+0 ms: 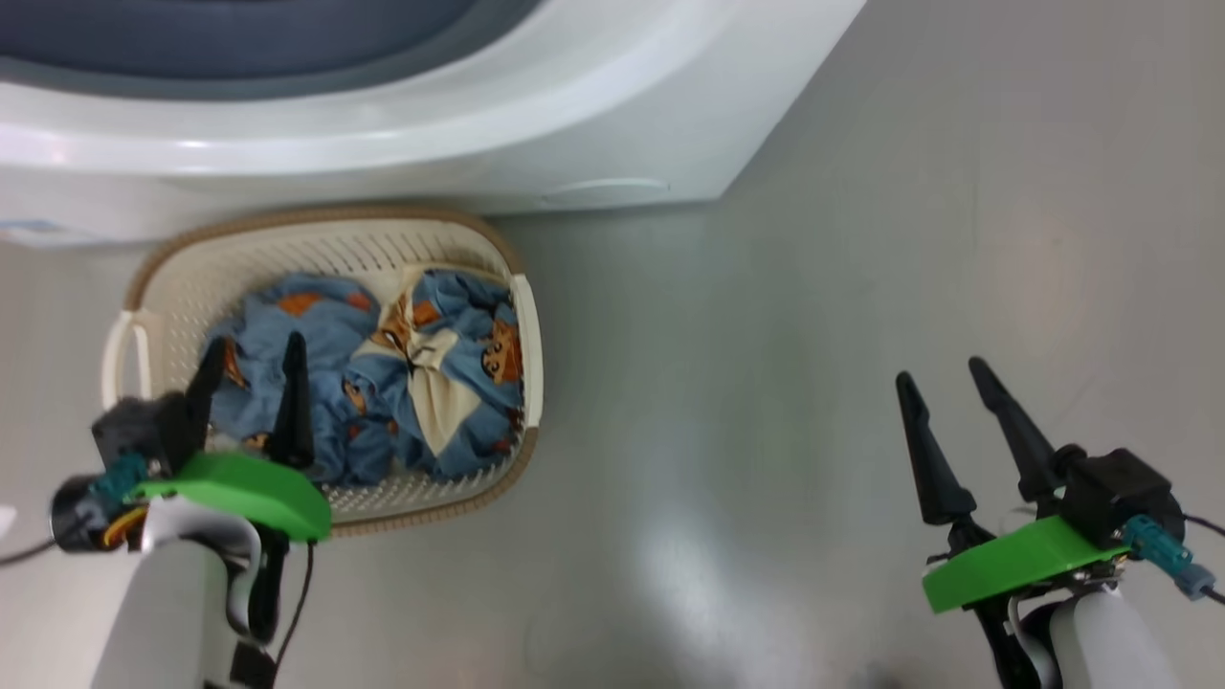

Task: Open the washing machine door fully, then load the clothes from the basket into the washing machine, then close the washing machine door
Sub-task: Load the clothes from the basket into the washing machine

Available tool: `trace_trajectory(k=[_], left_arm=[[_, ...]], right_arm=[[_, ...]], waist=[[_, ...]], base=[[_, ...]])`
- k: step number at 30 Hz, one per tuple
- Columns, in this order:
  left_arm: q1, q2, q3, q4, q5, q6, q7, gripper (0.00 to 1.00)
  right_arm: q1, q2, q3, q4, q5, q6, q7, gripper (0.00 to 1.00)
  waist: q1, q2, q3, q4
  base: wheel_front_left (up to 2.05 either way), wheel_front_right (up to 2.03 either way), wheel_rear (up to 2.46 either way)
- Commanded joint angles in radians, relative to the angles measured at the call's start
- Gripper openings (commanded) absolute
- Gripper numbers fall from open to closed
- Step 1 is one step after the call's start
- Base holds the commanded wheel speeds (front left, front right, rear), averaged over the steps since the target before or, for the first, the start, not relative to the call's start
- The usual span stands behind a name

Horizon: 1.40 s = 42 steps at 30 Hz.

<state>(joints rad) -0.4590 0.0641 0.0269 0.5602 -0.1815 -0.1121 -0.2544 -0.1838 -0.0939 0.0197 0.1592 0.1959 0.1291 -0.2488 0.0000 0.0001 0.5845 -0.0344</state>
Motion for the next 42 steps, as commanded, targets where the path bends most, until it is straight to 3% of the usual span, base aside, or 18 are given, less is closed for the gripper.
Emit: trace_trajectory(k=[1, 16, 25, 38, 42], left_arm=[[-0.012, 0.034, 0.026, -0.001, 0.003, -0.004, -0.007, 1.0], [-0.21, 0.081, 0.024, 0.318, 0.005, -0.009, -0.007, 1.0], [-0.352, 0.127, 0.008, 0.52, 0.018, 0.018, 0.004, 1.0], [-0.477, 0.167, -0.04, 0.658, 0.049, 0.056, 0.089, 1.0], [-0.507, 0.182, -0.076, 0.676, 0.075, 0.05, 0.111, 1.0]], right_arm=[[0.002, -0.008, 0.021, -0.024, 0.003, 0.002, -0.011, 1.0], [-0.014, -0.007, 0.011, -0.061, -0.007, 0.002, -0.013, 1.0], [-0.022, -0.001, 0.008, -0.081, -0.011, 0.002, -0.013, 1.0], [-0.029, 0.009, 0.008, -0.093, -0.01, 0.002, -0.013, 1.0], [-0.033, 0.012, 0.009, -0.094, -0.011, 0.002, -0.013, 1.0]], waist=[[0.0, -0.0001, 0.055, -0.008], [0.0, -0.0001, 0.198, -0.017], [0.0, -0.0001, 0.275, -0.018], [0.0, -0.0001, 0.33, -0.026], [0.0, -0.0001, 0.343, -0.029]], base=[[0.0, 0.0, 0.0], [0.0, 0.0, 0.0], [0.0, 0.0, 0.0], [0.0, 0.0, 0.0], [0.0, 0.0, 0.0]])
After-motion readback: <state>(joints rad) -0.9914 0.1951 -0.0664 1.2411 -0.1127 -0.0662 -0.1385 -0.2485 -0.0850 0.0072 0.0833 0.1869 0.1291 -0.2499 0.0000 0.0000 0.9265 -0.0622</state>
